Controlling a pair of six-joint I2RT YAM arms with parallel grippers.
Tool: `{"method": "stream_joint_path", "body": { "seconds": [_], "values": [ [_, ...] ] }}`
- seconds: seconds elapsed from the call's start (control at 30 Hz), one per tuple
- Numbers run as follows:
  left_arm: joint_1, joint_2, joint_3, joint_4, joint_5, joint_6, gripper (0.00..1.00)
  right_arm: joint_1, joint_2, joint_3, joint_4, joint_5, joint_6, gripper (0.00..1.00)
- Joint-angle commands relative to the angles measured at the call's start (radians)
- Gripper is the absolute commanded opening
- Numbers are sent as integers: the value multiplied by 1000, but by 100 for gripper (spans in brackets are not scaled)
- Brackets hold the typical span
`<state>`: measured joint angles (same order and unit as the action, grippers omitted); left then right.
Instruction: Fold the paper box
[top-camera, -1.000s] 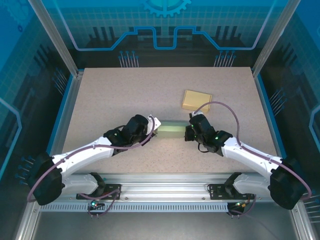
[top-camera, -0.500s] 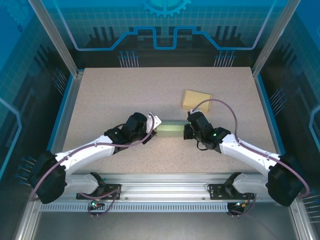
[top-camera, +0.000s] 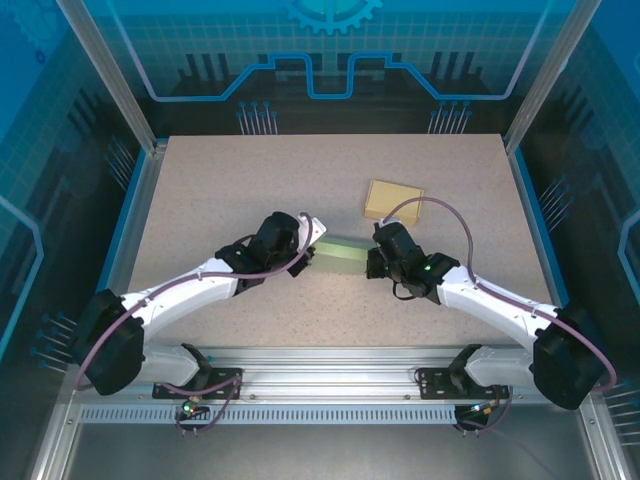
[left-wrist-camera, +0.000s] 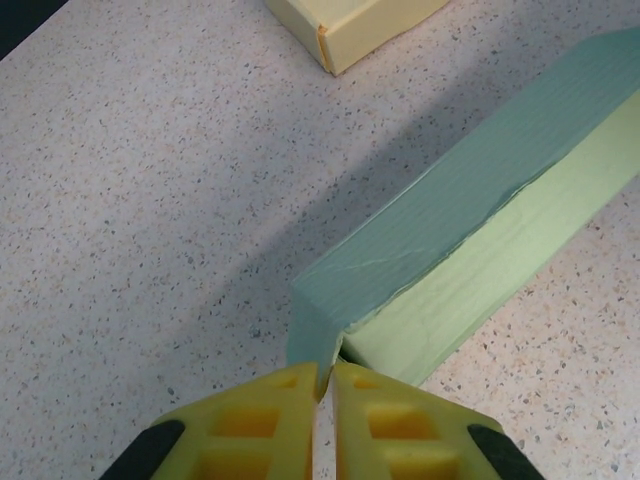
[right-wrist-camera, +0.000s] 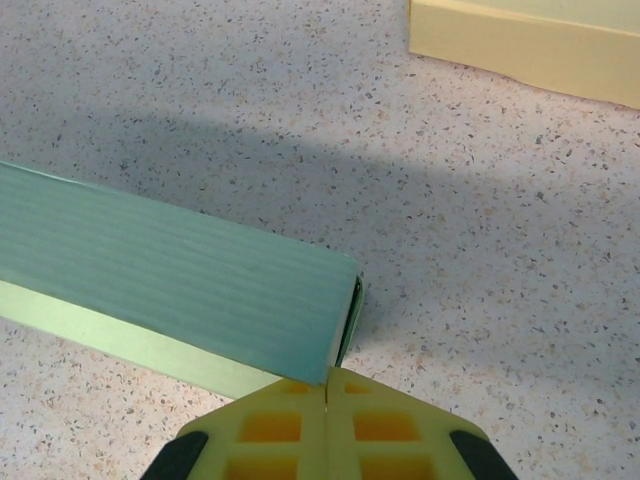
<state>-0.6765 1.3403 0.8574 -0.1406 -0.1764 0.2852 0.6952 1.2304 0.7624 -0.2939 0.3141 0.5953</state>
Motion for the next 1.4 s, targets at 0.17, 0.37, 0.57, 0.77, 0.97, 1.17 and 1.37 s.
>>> {"method": "stream_joint_path", "body": {
  "seconds": [0.17,0.37,0.57,0.77,0.97,1.17,1.37],
  "values": [
    [24,22,54,-51,86,-43,7,20,10,54,-36,9,3,0],
    [27,20,76,-83,107,-61,19,22,21,62,-45,21,-2,0],
    [40,27,64,-93,100,-60,24,24,26,70,-47,23,-6,0],
    [43,50,76,-113,64,-47,24,24,36,72,-45,22,-5,0],
    [43,75,86,-142,51,-46,27,24,38,75,-43,25,-6,0],
    [43,77,96,-151,39,-57,16,24,47,82,-45,26,-11,0],
    [44,84,148,-200,83,-114,6,23,62,91,-47,24,-12,0]
  ]
}}
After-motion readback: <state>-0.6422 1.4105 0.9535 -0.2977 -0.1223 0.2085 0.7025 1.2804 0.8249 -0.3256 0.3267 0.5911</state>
